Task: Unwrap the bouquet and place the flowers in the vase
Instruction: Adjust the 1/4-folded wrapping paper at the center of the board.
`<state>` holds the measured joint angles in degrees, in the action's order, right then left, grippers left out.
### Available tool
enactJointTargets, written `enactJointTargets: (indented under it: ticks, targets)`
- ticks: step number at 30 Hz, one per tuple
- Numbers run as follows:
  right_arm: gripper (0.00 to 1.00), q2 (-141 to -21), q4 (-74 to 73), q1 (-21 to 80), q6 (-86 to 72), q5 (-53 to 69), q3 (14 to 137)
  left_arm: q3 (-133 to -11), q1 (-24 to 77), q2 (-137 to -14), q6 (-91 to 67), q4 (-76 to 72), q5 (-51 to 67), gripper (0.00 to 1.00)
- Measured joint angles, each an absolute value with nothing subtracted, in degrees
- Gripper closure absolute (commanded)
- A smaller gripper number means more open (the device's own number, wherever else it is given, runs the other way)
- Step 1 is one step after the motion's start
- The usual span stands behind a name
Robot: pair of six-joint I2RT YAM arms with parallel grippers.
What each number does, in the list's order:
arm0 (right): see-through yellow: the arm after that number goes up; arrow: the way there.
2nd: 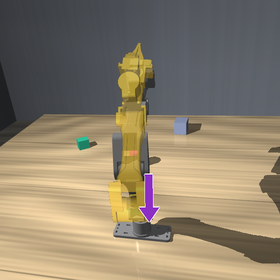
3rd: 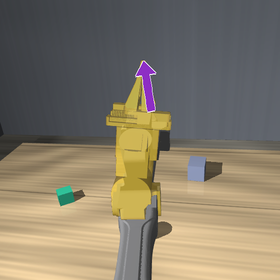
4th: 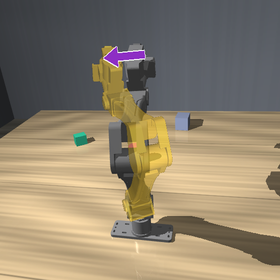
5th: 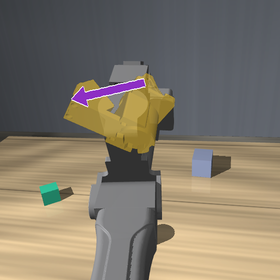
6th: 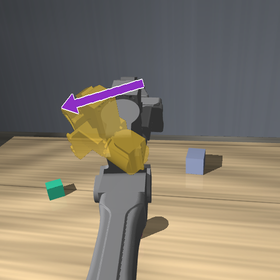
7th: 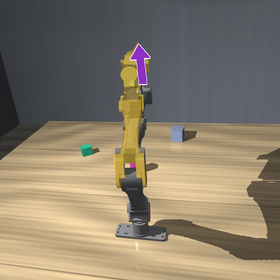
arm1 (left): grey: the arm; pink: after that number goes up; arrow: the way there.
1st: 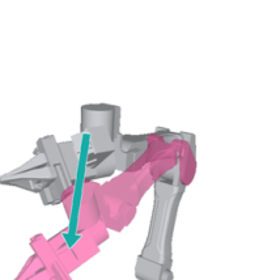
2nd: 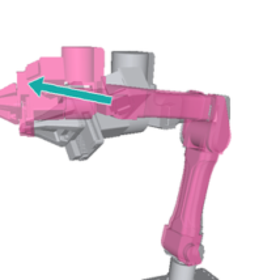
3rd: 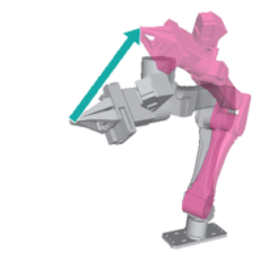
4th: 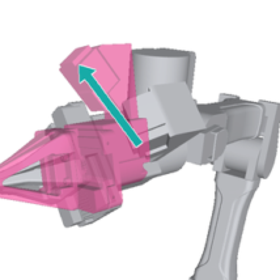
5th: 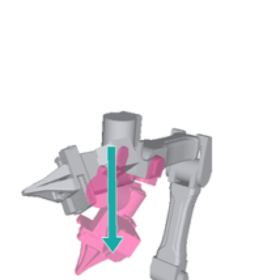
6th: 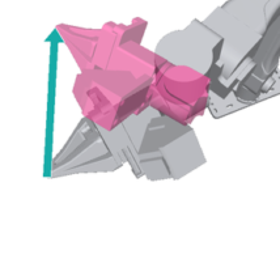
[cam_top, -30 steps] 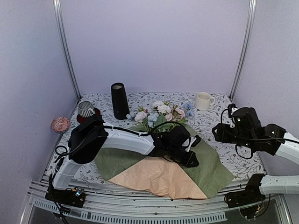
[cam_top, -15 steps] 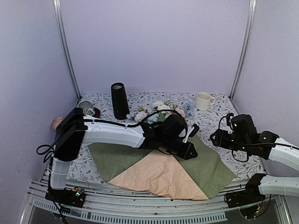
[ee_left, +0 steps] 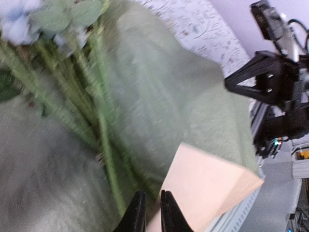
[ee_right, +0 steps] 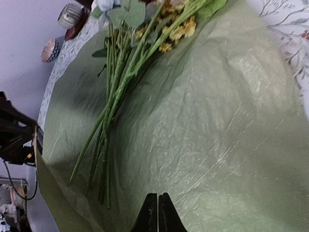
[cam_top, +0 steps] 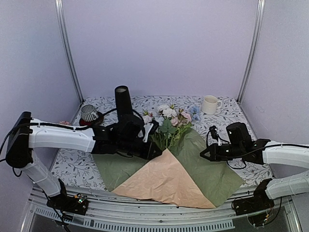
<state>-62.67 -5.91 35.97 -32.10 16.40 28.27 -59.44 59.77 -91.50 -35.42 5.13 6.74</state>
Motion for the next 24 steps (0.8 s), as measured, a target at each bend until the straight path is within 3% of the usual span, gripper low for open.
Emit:
enactJointTargets:
  ticks: [7, 24]
  targets:
    - [0.97, -71.9, 1.7, 36.0, -32.7, 21.6, 27.3, -47.9, 57.0, -86.5, -38.9, 7.7, 3.8, 0.86]
    - [0.94, -91.1, 3.2, 35.9, -32.1, 16.7, 36.6, -47.3, 53.9, -92.9, -39.6, 9.4, -2.4, 0.89]
